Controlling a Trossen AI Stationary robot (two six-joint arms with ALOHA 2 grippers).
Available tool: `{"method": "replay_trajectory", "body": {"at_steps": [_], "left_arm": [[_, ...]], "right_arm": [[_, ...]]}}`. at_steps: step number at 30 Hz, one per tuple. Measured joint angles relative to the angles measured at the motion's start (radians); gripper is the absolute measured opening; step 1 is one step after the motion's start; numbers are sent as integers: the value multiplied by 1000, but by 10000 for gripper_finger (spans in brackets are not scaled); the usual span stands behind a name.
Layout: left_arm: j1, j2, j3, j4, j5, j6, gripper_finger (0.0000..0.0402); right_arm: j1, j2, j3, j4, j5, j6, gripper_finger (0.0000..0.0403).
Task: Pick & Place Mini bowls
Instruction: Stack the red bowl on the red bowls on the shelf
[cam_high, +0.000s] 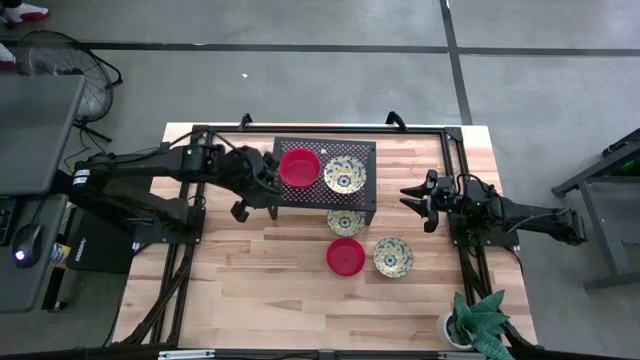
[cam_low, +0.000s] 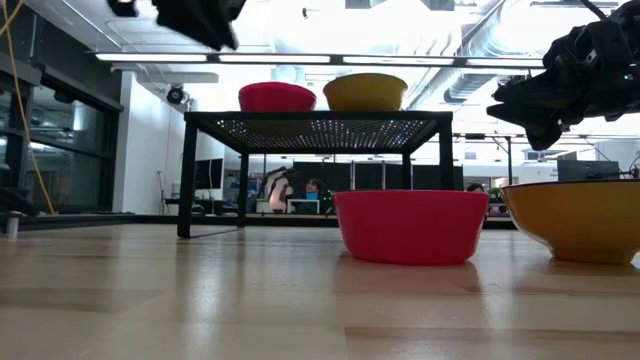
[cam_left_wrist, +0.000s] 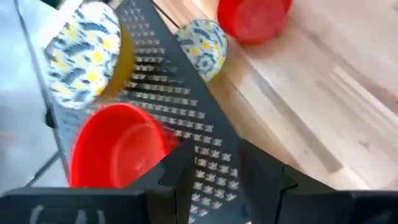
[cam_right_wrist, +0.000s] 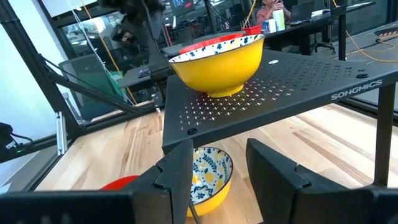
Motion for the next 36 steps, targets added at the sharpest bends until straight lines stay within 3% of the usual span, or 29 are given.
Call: {"method": "replay_trajectory", "body": {"at_steps": [2,6,21,36], "left_arm": [[-16,-23,-24,-37,-13,-40,113],[-35,-102,-115,59,-34,-90,113],[-34,-495,-627,592,-49,-200,113],[-34,-887,-968,798,-64,-337,113]], "right_arm": [[0,0,0,0,0,0,138],[0,0,0,0,0,0,138],[0,18,0,0,0,0,138],[0,24,0,0,0,0,138]]}}
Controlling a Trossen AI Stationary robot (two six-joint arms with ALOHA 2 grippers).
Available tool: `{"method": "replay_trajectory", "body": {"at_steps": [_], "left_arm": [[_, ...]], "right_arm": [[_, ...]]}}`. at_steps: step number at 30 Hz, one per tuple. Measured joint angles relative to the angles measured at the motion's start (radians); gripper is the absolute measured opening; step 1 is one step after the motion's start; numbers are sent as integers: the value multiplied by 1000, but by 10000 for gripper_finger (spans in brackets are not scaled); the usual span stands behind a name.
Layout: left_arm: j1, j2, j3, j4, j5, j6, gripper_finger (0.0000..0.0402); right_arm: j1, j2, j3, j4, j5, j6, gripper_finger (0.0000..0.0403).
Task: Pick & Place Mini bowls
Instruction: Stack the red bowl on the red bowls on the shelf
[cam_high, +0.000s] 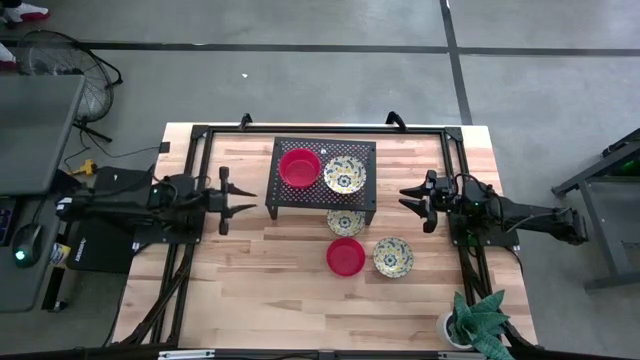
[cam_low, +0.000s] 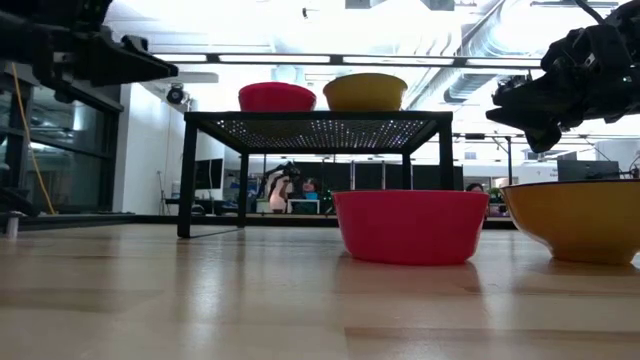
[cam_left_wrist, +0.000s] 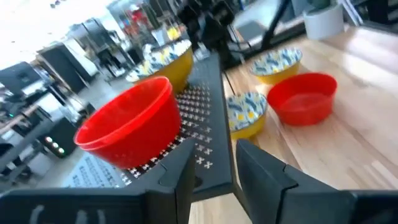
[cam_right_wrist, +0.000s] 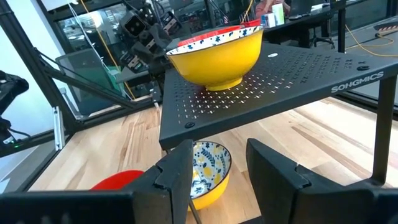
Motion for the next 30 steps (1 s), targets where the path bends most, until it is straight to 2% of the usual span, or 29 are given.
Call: {"method": "replay_trajectory", "body": {"at_steps": [10,21,30], "left_arm": [[0,-136,-114,18,22,-16,113],[0,-211,-219,156,97,-45,113],[0,-271,-225,82,96,-42,113]], "right_arm": [[0,0,0,0,0,0,138],[0,0,0,0,0,0,138],[0,0,0,0,0,0,138]]}}
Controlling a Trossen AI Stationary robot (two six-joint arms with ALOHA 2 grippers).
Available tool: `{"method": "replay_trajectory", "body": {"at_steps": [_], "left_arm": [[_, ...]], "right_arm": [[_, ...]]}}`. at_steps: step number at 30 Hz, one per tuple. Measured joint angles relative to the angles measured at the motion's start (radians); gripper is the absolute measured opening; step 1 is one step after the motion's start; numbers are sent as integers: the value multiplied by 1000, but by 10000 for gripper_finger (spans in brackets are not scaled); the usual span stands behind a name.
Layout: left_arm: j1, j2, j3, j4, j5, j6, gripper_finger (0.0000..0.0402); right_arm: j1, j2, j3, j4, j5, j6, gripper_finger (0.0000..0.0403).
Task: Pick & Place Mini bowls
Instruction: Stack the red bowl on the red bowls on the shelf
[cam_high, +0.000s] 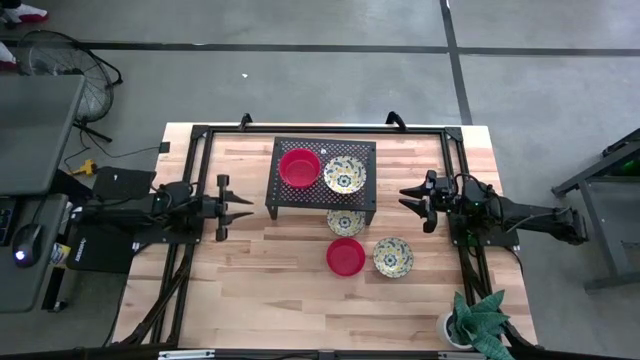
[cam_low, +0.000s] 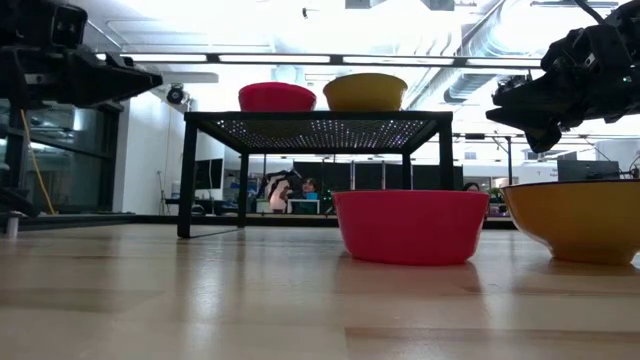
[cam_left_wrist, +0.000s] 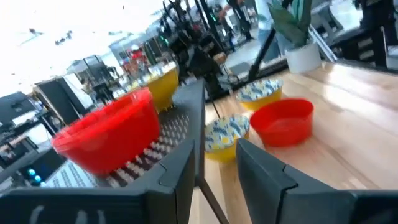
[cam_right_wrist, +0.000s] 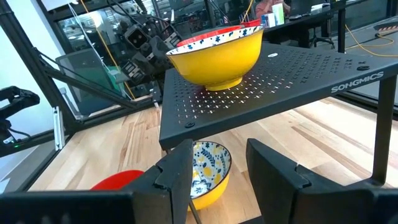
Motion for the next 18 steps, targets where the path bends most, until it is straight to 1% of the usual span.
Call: {"method": "replay_trajectory", "body": {"at_steps": [7,13,18], "left_arm": [[0,-2,-1,-15,-25,10,113],[0,-2,-2,-17,-25,126,113],[0,-2,-3,-18,-26,140,113]], "right_arm": [[0,0,0,0,0,0,138],[0,0,0,0,0,0,138],[0,0,0,0,0,0,138]]}}
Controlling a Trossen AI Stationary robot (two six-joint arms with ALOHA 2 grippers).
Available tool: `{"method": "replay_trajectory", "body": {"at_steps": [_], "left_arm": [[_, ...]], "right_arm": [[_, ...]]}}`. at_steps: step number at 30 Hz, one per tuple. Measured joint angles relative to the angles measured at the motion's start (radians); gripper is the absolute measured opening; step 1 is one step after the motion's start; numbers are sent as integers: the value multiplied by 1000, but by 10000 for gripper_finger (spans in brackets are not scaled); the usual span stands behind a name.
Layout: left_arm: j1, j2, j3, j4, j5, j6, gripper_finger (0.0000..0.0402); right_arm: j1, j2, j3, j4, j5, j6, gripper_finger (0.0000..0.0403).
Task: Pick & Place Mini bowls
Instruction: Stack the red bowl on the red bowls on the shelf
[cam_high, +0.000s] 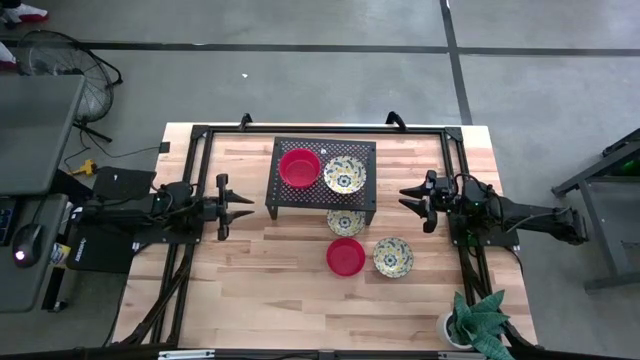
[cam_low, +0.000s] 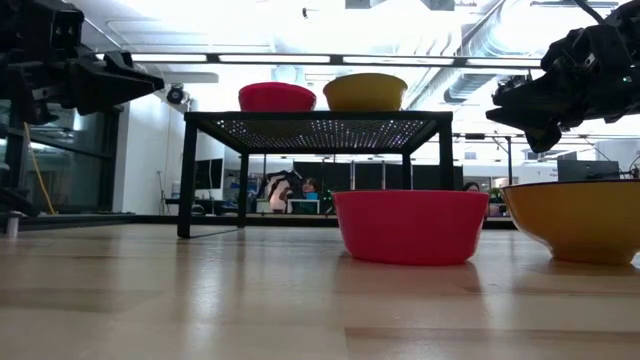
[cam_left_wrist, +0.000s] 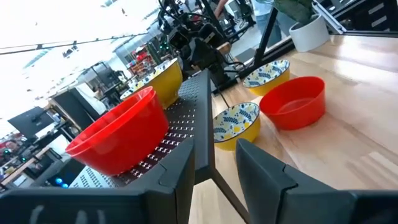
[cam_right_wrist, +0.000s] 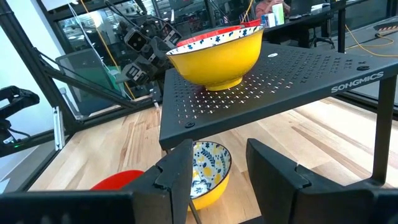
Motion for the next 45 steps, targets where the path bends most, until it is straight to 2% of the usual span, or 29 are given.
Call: {"method": "replay_trajectory", "body": {"at_steps": [13,45], "left_arm": [[0,0,0,0,0,-61,113],[0,1,0,1,0,-60,113]], "right_arm": [[0,0,0,0,0,0,138],[0,0,0,0,0,0,138]]}}
